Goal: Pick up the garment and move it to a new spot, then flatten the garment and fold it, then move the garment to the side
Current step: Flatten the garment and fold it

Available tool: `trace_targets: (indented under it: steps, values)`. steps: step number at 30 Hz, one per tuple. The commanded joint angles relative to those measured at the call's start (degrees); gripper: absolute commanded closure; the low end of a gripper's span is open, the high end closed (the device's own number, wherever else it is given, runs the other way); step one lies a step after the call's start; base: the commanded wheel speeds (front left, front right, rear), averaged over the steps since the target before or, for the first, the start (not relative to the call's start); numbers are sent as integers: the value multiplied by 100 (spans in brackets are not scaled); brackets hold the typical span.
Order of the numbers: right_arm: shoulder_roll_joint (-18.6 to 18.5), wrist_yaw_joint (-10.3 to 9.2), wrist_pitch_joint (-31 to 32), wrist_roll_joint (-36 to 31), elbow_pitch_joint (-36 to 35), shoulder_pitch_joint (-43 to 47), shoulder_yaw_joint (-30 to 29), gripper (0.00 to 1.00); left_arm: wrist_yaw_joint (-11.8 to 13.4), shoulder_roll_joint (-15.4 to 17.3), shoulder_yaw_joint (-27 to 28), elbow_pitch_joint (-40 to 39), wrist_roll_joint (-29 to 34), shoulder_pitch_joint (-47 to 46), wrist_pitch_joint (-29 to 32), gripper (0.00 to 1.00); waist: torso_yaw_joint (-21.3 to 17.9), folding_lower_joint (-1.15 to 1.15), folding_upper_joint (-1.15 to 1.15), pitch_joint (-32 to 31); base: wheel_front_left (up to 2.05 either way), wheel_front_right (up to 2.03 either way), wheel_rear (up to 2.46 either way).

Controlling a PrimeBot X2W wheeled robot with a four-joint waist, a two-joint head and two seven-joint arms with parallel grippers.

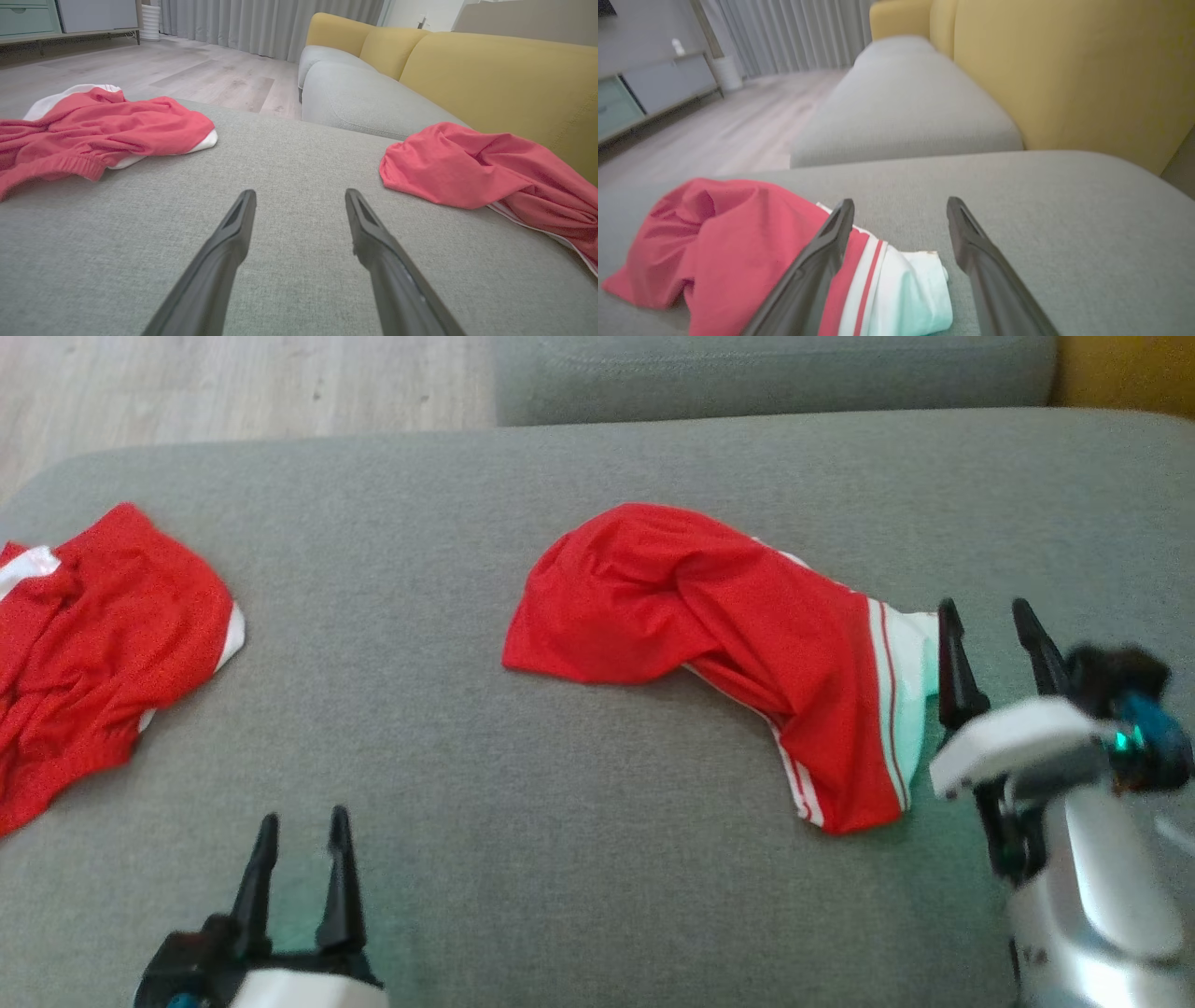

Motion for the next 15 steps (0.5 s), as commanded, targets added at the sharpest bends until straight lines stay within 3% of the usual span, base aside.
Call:
trace_targets:
  steps: [1,6,15]
  values:
    - [-49,44,304,-207,115,-319,0,0,-15,-14,85,-102,38,-233,-55,0,108,-2,0,66,0,0,0]
    - [-91,44,1106,-694,990,-852,-520,0,-28,-36,-50,21,7,-314,-55,0,340,-2,0,90,0,0,0]
    - [-77,44,1262,-989,1655,-1177,-1108,0,-34,-54,-43,15,-2,-308,-56,0,493,-2,0,199,0,0,0]
